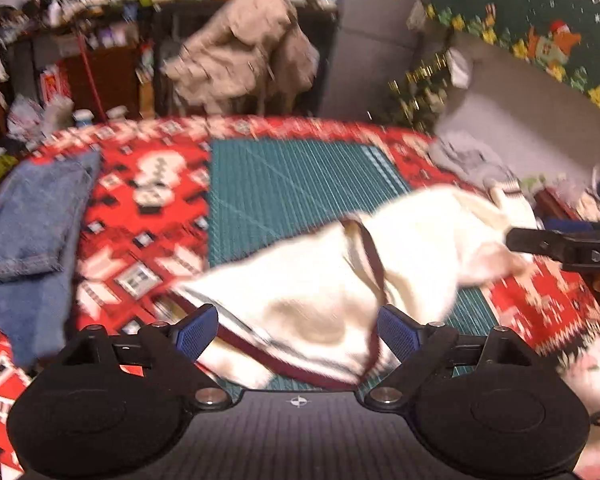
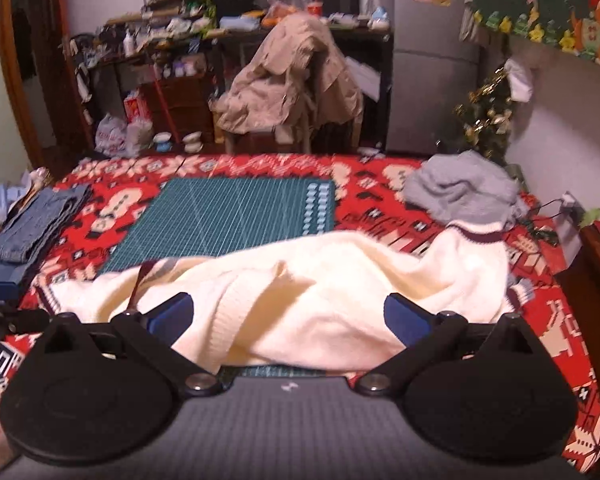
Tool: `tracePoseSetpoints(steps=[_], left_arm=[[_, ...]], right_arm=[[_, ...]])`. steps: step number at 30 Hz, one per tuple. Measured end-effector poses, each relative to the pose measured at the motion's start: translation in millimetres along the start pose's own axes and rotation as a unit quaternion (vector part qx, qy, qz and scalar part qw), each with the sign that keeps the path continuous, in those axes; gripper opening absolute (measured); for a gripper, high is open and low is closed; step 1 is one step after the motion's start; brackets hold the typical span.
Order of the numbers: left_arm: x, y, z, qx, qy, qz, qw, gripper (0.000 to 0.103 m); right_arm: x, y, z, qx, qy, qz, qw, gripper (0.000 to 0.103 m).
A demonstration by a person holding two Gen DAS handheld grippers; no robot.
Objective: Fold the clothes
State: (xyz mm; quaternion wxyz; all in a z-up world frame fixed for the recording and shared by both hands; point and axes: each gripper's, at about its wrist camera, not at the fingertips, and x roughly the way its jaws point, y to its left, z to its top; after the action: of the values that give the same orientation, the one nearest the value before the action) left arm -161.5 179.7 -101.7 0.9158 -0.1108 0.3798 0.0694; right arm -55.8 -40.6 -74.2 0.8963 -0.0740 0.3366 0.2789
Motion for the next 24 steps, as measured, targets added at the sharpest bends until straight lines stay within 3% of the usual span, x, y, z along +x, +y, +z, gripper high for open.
tracePoseSetpoints(steps=[5, 7, 15, 22, 23, 24], left_arm=[[11.9, -26.7, -12.1, 0.06, 0.002, -0.021, 0.998, 0.07], [17.8, -38.6, -15.2, 0.085, 0.004, -0.034, 0.9958, 0.059], [37.0, -82.4, -20.3, 0.164, -0.012, -0.069, 0.9839, 0.057], [78.6, -100.0, -23.2, 0.178, 0.003, -0.007, 0.984, 0.057], [81.9, -100.2, -24.1, 0.18, 0.001, 0.012, 0.9835, 0.055], [83.5, -99.0, -24.7, 0.179, -0.003, 0.03, 0.9833, 0.042]], right_arm=[[8.5, 8.9, -6.1, -0.013, 0.013, 0.003, 1.0, 0.102], [8.9, 8.8, -8.0, -0.01, 0.016, 0.006, 1.0, 0.102], [2.2, -7.9, -12.6, 0.023, 0.023, 0.004, 0.999, 0.102], [-4.6, -26.5, -18.3, 0.049, 0.025, -0.013, 0.998, 0.102], [-5.7, -28.5, -18.9, 0.051, 0.025, -0.016, 0.998, 0.102], [-6.8, -30.2, -19.4, 0.052, 0.025, -0.019, 0.998, 0.102]])
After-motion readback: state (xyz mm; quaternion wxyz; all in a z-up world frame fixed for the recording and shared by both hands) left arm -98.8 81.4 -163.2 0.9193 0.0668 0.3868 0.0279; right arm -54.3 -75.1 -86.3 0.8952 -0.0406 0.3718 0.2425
